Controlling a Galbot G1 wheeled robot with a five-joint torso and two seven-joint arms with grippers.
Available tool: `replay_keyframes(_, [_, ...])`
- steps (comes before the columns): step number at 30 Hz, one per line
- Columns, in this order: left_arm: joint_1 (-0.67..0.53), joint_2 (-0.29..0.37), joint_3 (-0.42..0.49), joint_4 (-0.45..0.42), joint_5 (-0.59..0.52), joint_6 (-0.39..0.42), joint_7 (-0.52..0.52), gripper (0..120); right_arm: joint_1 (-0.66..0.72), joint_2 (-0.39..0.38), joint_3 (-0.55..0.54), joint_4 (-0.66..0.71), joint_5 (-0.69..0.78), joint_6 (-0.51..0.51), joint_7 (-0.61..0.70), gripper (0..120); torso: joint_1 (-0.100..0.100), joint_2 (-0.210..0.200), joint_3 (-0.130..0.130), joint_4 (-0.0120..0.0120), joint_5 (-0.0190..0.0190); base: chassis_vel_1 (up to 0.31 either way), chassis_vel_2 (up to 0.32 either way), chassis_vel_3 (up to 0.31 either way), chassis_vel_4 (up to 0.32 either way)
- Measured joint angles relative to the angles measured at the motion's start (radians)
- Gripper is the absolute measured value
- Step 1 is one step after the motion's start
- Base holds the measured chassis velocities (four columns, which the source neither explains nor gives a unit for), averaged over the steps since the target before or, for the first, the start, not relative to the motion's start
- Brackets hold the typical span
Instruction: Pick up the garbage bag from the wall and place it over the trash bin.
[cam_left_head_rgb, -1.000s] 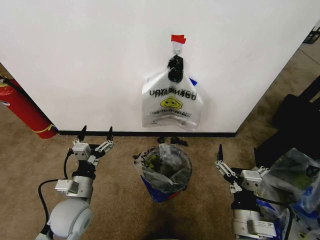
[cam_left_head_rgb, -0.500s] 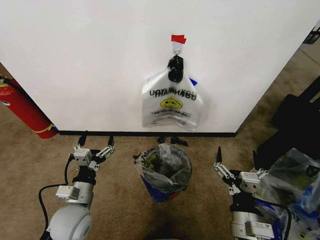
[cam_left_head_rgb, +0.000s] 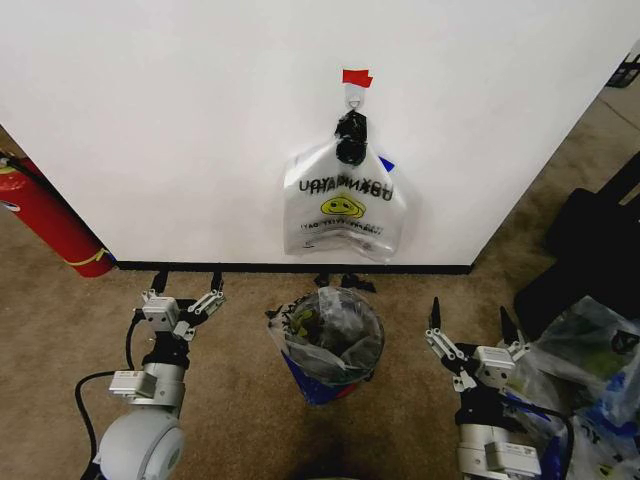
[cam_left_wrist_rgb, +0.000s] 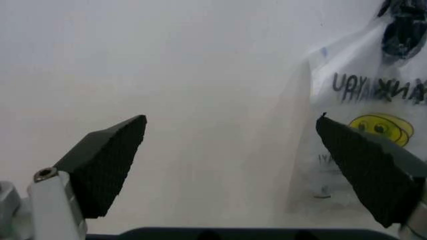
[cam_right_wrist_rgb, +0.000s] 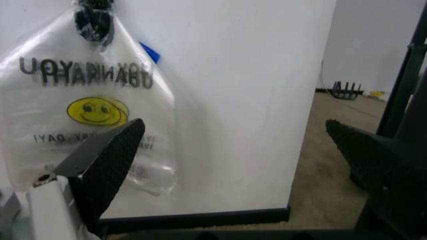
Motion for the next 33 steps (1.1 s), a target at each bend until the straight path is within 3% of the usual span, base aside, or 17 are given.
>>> replay_keyframes(33, [0.014, -0.029, 0.027, 0.002, 0.009, 0.007, -0.003, 100, 0.031, -0.05, -0.007, -0.045, 0.029, -0.03, -0.017, 100, 0.0, 0.0, 0.0, 0.0001, 0.0001, 0.0, 0.0, 0.0, 0.0])
